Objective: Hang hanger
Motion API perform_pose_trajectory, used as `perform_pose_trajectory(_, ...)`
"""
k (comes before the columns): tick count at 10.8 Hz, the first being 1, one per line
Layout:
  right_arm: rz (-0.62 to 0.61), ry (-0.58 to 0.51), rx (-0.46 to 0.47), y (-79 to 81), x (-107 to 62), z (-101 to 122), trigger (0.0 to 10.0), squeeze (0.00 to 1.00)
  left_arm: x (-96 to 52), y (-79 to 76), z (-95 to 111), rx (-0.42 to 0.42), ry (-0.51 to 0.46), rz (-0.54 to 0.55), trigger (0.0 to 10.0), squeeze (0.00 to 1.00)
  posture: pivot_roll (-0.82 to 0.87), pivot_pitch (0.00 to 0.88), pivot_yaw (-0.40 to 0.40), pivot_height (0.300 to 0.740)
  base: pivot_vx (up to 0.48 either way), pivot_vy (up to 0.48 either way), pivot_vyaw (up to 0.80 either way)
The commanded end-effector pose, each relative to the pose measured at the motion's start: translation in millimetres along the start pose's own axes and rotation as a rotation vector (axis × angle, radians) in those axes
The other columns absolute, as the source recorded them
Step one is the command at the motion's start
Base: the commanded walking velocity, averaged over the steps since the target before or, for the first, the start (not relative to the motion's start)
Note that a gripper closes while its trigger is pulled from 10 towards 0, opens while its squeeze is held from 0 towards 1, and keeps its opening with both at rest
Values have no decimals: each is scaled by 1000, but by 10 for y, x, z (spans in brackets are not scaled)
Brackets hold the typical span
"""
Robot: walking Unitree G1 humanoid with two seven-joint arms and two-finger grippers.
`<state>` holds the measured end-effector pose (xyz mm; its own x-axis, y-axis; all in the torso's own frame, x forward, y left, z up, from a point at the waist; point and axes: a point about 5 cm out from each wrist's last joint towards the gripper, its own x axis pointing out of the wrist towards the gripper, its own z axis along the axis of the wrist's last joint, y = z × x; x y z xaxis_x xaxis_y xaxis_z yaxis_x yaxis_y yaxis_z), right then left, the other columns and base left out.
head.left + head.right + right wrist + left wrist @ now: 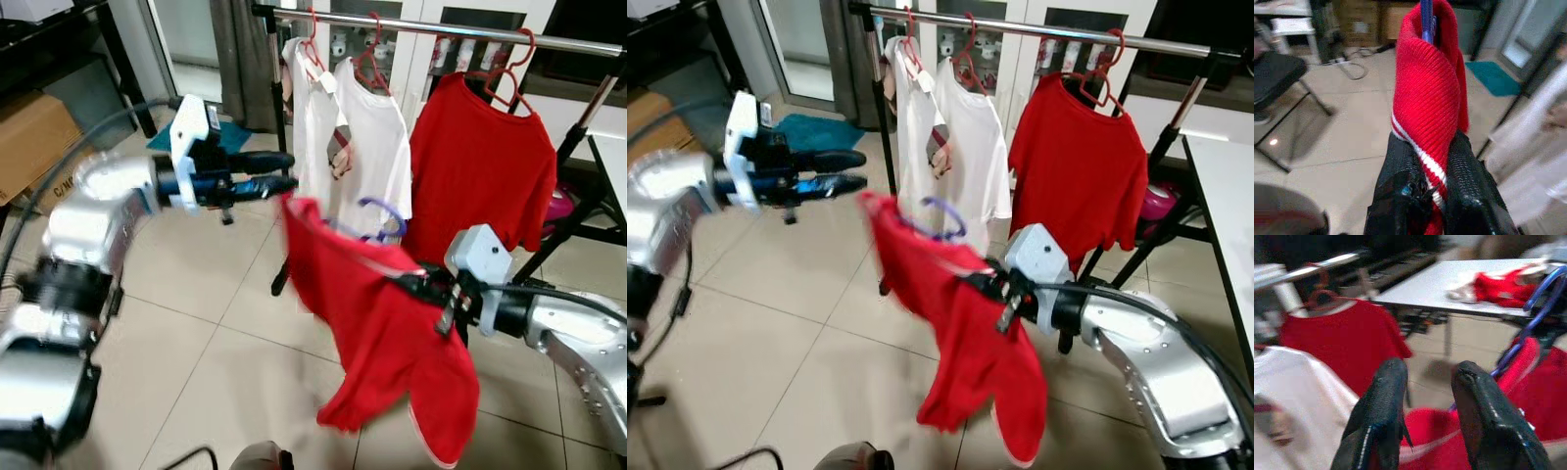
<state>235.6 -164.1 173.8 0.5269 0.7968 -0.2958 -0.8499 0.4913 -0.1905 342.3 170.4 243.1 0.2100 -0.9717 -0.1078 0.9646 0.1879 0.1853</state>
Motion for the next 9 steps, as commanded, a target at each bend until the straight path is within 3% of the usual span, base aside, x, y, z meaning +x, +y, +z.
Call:
perform_pose_trajectory(1,75,-42,-65,73,-7,126,0,0,11,11,116,0,-5,-75,10000,1000,79,10,53,740,0,0,0)
perform_pose_trajectory(2,92,-31,-76,84,-12,123,0,0,26,11,157,-6,-10,-108,10000,1000,78,9,54,740,0,0,0)
perform_pose_trajectory(3,118,-19,-111,101,1,145,0,0,120,-53,175,-21,16,-252,10000,561,74,6,63,740,0,0,0)
perform_pose_trajectory(4,123,-25,-123,101,21,167,0,0,233,-174,91,-26,51,-372,10000,0,69,1,72,740,0,0,0)
perform_pose_trajectory(6,116,-19,-126,84,23,150,0,0,355,-311,48,-71,25,-455,10000,0,64,0,78,740,0,0,0)
perform_pose_trajectory(8,113,-30,-130,76,28,179,0,0,350,-357,-300,51,257,-452,10000,0,66,0,75,740,0,0,0)
perform_pose_trajectory(9,118,-32,-131,78,29,182,0,0,336,-325,-356,87,283,-422,10000,0,66,0,75,740,0,0,0)
